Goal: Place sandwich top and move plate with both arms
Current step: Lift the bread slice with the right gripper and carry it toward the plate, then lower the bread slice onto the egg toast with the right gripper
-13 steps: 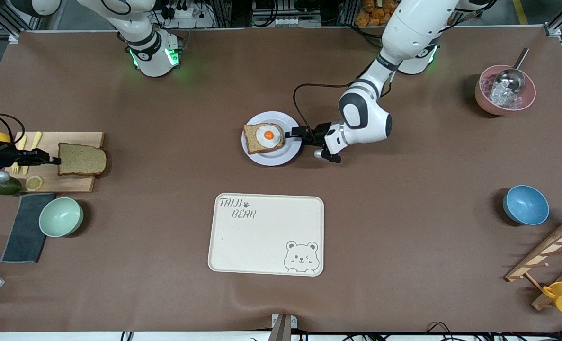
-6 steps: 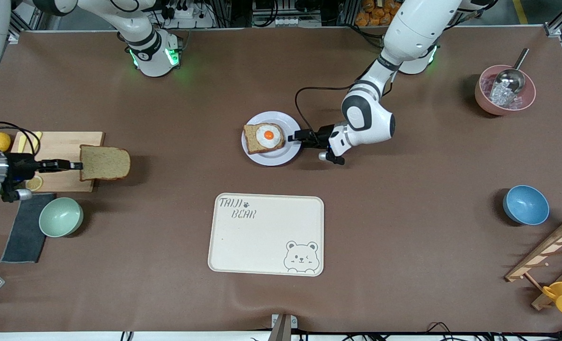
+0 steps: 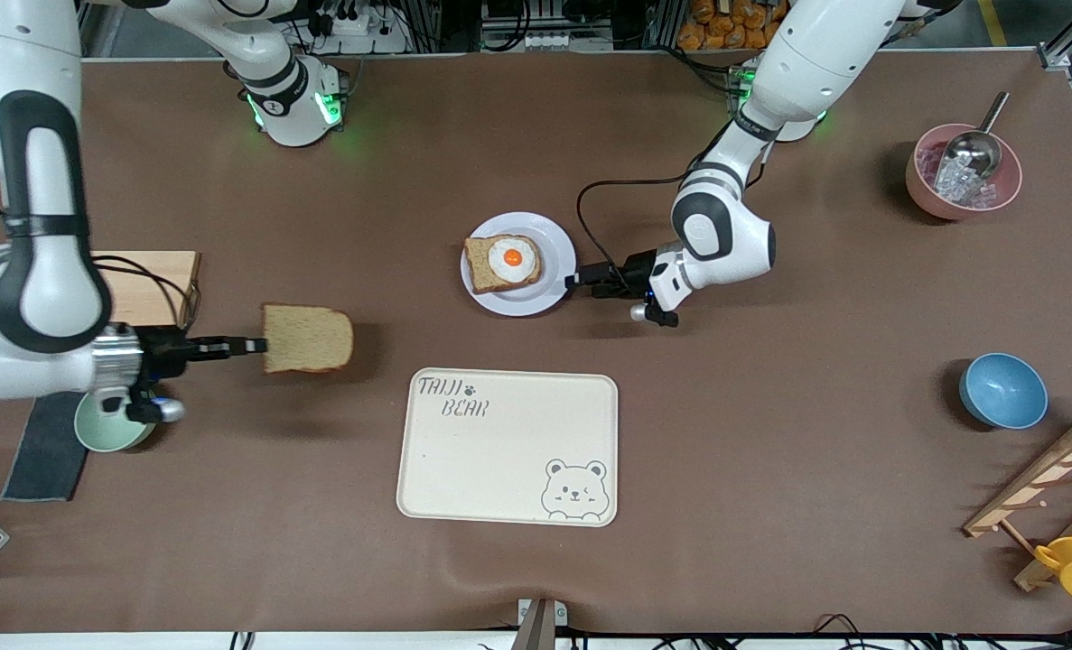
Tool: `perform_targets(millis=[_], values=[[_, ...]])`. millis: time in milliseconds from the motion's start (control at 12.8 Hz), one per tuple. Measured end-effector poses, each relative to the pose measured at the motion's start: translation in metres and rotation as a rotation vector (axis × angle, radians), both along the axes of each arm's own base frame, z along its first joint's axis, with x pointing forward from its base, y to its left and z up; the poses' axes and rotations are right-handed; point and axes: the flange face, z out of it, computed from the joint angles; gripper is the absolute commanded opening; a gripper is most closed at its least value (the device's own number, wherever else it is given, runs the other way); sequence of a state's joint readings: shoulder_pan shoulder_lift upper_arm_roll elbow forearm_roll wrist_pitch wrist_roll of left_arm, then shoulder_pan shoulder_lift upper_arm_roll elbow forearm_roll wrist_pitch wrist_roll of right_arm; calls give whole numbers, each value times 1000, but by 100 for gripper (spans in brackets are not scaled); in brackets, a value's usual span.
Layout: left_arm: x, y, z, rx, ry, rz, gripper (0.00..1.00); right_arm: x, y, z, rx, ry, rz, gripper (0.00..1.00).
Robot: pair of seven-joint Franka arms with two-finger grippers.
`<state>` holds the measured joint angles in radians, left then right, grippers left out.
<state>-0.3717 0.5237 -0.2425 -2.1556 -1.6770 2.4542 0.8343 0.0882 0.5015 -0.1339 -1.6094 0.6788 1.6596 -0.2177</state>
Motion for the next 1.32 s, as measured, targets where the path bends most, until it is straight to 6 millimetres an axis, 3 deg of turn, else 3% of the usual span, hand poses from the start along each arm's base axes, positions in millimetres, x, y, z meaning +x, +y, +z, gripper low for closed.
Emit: perform_targets(millis=[156, 311, 545, 700, 1012, 1323], values=[[5, 6, 7, -3, -12, 13, 100, -1, 56, 6, 10, 21, 4, 0], [8, 8, 15, -6, -23, 18, 100, -7, 98, 8, 17, 49, 13, 0], [4, 15, 22, -1, -29, 20, 100, -20, 139, 1, 23, 29, 21, 0], [2, 19, 23, 2, -28, 24, 100, -45, 175, -17, 10, 10, 20, 0], [-2, 19, 21, 6, -22, 20, 100, -99, 228, -46, -15, -15, 49, 0], [-4, 19, 20, 8, -18, 18, 100, -143, 255, -55, -37, 13, 82, 0]])
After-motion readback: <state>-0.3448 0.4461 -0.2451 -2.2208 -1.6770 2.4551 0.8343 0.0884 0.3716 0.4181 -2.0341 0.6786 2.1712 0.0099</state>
